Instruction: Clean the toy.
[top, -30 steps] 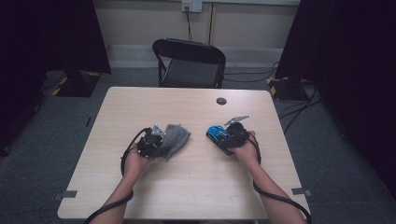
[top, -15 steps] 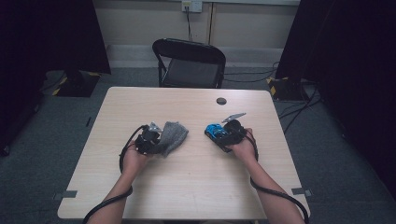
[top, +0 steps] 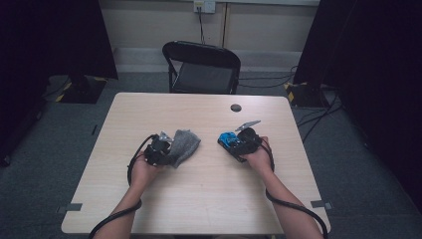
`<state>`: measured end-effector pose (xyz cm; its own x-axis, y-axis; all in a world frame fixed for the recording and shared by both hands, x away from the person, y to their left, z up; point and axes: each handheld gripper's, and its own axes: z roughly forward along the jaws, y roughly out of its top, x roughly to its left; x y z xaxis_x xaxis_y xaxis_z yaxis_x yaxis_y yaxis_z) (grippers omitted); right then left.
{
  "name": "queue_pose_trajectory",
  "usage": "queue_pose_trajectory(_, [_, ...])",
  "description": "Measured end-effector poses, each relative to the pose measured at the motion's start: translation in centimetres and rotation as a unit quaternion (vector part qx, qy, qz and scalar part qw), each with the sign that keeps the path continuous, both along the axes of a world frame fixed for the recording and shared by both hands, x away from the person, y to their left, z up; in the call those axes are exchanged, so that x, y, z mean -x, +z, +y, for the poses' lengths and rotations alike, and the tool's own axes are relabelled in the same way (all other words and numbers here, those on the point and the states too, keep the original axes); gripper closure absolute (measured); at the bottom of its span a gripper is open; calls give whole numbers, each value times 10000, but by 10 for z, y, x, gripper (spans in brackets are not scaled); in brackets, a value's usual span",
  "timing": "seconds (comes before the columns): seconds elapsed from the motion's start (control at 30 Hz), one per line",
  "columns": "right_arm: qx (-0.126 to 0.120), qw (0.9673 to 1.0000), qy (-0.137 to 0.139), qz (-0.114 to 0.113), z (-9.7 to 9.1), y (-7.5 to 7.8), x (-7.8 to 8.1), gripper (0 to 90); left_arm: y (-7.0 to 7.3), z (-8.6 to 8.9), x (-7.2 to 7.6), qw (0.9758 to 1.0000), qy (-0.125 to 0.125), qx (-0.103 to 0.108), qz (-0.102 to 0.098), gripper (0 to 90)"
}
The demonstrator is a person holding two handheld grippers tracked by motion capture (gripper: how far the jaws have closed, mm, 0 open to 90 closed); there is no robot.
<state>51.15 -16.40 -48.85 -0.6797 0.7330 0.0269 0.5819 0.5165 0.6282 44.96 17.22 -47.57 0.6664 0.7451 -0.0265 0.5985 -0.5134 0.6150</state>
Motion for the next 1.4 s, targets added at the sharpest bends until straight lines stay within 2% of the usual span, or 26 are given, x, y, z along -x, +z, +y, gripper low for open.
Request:
queue_pose_trajectory(0.67, [-7, 10000, 72, -16, -1, 0, 0, 265, 1, -1, 1, 10000, 31, 36, 26, 626])
queue_pose_trajectory(0.9, [39, 9999, 113, -100, -2, 1, 1, 241, 2, -1, 2, 9999, 68, 79, 7, 523])
queue_pose_trajectory(1.07, [-31, 9998, 100, -168, -3, 4, 1, 229, 3, -1, 1, 10000, 45, 29, -7, 454])
queue_pose_trajectory(1.13, [-115, 9997, 89, -174, -4, 7, 0, 227, 3, -1, 1, 10000, 66, 62, -36, 421])
queue_pose_trajectory(1.4, [-140, 9997, 21, -187, -9, 11, 3, 199, 11, -3, 1, 9997, 87, 195, -79, 306])
